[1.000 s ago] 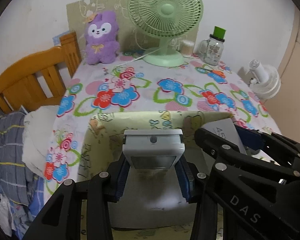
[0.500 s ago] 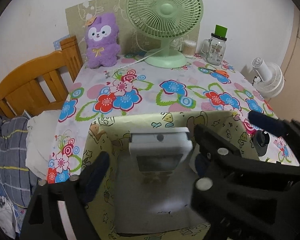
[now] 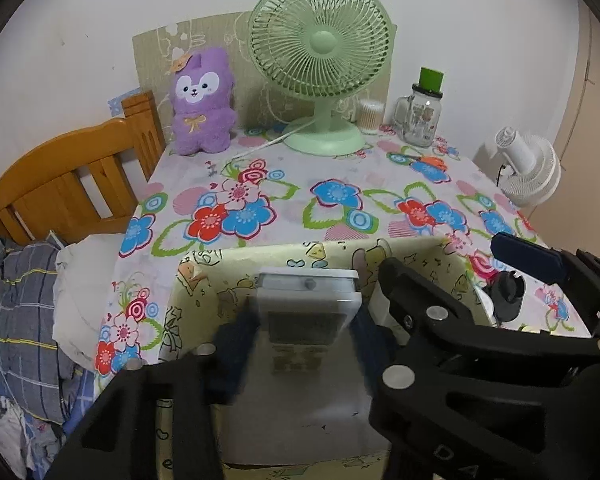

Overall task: Organize rigid objects
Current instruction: 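Lower the remote and charger into the box and open both tools, then withdraw both tools from the box toward the remaining items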

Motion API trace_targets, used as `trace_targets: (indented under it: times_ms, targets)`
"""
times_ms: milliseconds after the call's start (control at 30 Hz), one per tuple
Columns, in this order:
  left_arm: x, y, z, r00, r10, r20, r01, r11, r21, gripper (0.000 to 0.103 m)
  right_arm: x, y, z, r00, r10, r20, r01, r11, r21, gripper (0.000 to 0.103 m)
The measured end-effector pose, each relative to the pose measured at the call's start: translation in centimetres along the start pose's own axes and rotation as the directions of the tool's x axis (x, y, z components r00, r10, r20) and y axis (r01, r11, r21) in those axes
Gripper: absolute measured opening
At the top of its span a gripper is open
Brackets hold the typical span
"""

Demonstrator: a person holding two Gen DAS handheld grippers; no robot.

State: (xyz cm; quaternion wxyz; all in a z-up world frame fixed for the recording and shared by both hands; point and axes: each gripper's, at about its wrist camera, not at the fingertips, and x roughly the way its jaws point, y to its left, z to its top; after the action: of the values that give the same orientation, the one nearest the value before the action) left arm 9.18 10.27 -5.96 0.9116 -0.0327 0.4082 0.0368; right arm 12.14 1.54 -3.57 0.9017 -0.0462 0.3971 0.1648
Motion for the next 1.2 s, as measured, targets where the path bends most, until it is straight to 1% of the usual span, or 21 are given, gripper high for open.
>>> trace_targets:
  times_ms: [333,433,467,533,567,667,900,1200]
  targets:
    - [-0.8,-1.7,-0.9,1.0,-0.023,-0.014,0.023,0.999,0.022,0.046,-1.1,-0.3,-0.7,1.0,-0.004,0.01,0.005,0.999,-0.033,0.089]
    - [-1.0,-2.5,-1.3,1.0,-0.015,-0.011,0.015,0.999,0.04,0.047,-1.5,-0.8,-1.3,1.0,-0.018,0.013,0.018,0.999,-0.037,0.089]
    - [-1.2,-2.9,-1.4,1.0,-0.012,-0.004,0.013,0.999,0.046,0.048,-1.7,-1.0,-1.4,1.0,-0.019,0.013,0.02,0.999,-0.035,0.089]
    - [-1.5,-3.4,-1.7,1.0,-0.023,0.007,0.023,0.998,0.059,0.055,-2.0,-1.6,-1.9,1.0,-0.019,0.012,0.02,0.999,-0.025,0.089]
    - [-1.8,-3.9,-1.8,0.999,-0.029,0.015,0.028,0.997,0.066,0.062,-2.1,-1.9,-2.0,1.0,-0.02,0.013,0.02,1.0,-0.021,0.088]
    - [-2.4,-5.0,-2.1,0.999,-0.039,0.031,0.036,0.996,0.082,0.067,-2.7,-2.9,-2.5,0.999,-0.029,0.017,0.029,1.0,-0.002,0.088]
    - [-2.2,-7.6,-2.6,0.996,-0.087,0.004,0.087,0.992,0.094,0.067,-3.3,-5.4,-3.7,0.999,-0.047,0.012,0.047,0.999,0.025,0.088]
    - [-2.5,-10.5,-2.4,0.997,-0.082,0.008,0.08,0.988,0.13,0.069,-4.0,-8.5,-4.4,0.999,-0.05,0.012,0.049,0.996,0.079,0.088]
